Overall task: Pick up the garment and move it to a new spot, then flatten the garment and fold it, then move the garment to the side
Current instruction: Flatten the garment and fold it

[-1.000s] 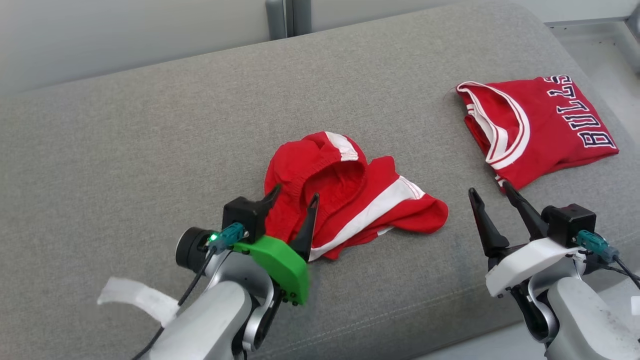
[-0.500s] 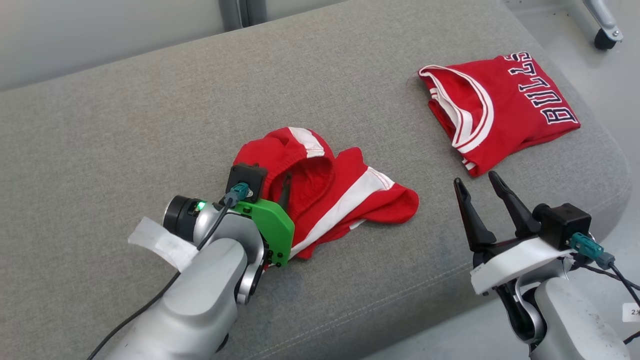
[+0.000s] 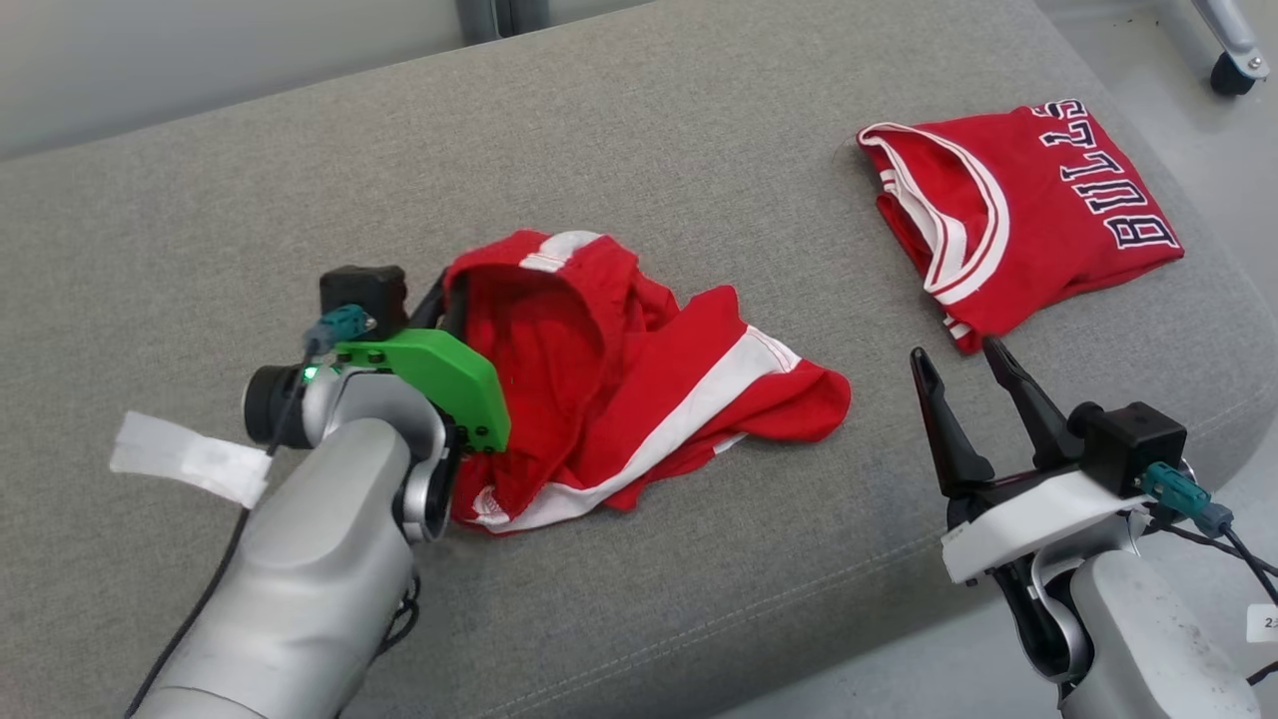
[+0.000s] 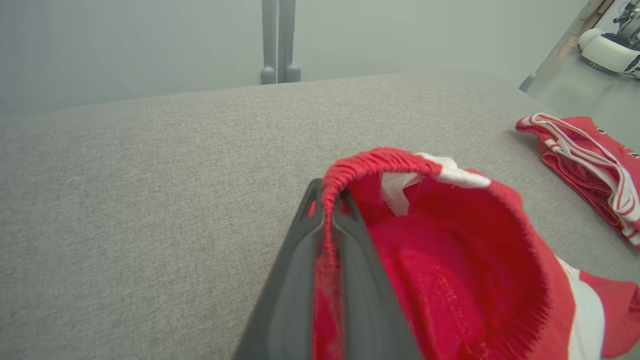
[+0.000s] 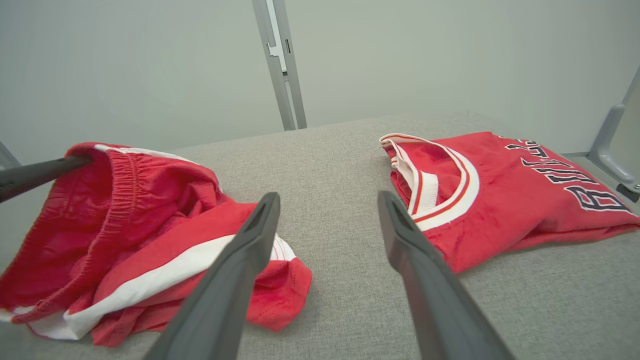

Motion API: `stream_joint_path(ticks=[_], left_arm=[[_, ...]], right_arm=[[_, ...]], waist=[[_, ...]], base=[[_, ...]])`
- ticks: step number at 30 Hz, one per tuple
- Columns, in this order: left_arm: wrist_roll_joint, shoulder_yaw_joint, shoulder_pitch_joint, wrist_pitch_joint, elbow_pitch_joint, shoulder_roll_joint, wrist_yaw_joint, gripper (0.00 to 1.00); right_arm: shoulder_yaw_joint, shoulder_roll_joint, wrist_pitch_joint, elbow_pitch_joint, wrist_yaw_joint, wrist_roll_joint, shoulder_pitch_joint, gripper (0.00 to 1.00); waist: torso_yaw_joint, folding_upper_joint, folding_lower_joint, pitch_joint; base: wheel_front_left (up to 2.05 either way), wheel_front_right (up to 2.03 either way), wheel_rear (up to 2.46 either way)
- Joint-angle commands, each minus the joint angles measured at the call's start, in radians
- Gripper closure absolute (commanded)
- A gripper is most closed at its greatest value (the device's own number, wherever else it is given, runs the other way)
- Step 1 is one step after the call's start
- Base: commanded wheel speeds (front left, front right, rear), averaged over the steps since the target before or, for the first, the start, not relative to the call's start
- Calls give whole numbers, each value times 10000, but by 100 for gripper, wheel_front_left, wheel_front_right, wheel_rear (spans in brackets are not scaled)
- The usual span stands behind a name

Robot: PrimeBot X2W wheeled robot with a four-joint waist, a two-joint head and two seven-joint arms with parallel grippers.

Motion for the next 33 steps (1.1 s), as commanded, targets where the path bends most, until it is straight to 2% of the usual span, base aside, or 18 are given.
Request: stream_joint_path(ticks=[1,13,14,15,16,17,21,25,28,30,33], left_arm=[[-259,205,-183,-32,151,181,-116,100],[-1953,1957,37,-37,1840,1197,-545,100],[-2088,2081,97,-40,1967,1236,-631,88],[-2194,2170,137,-83,2100,1290,-699,59],[-2232,2241,170,-155,2195,1334,-775,16],[-2305,2318,213,-238,2283,1354,-892,0],[-2378,2413,508,-614,2574,1477,-1381,0],[-2083,2323,650,-900,2706,1615,-1604,0],[-1767,2386,785,-1037,2252,1844,-1798,0],[-1281,2599,968,-1064,1466,2059,-1753,0],[-877,3010,1953,-1042,472,2052,-1561,0]], right_arm=[[47,-22,-4,-59,-6,-18,-42,0],[235,-147,75,-154,-6,58,-293,0],[238,-156,78,-159,-6,65,-319,0],[235,-176,78,-163,-6,63,-338,0],[227,-185,79,-163,-6,63,-351,0],[217,-188,74,-154,-6,59,-357,0],[191,-143,88,-110,-5,25,-348,0],[130,-146,105,-117,-6,1,-299,0],[116,-143,105,-126,-6,-16,-243,0],[49,-146,103,-139,-6,-40,-155,0],[-18,-102,95,-133,-5,-87,25,0]], waist=[[52,0,0,44],[1,0,0,385],[0,0,0,399],[3,0,0,412],[13,0,0,419],[29,0,0,419],[123,0,0,388],[292,0,0,306],[400,0,0,193],[509,0,0,124],[663,0,0,-48]], base=[[0,0,0],[0,0,0],[0,0,0],[0,0,0],[0,0,0],[0,0,0],[0,0,0],[0,0,0],[0,0,0],[0,0,0],[0,0,0]])
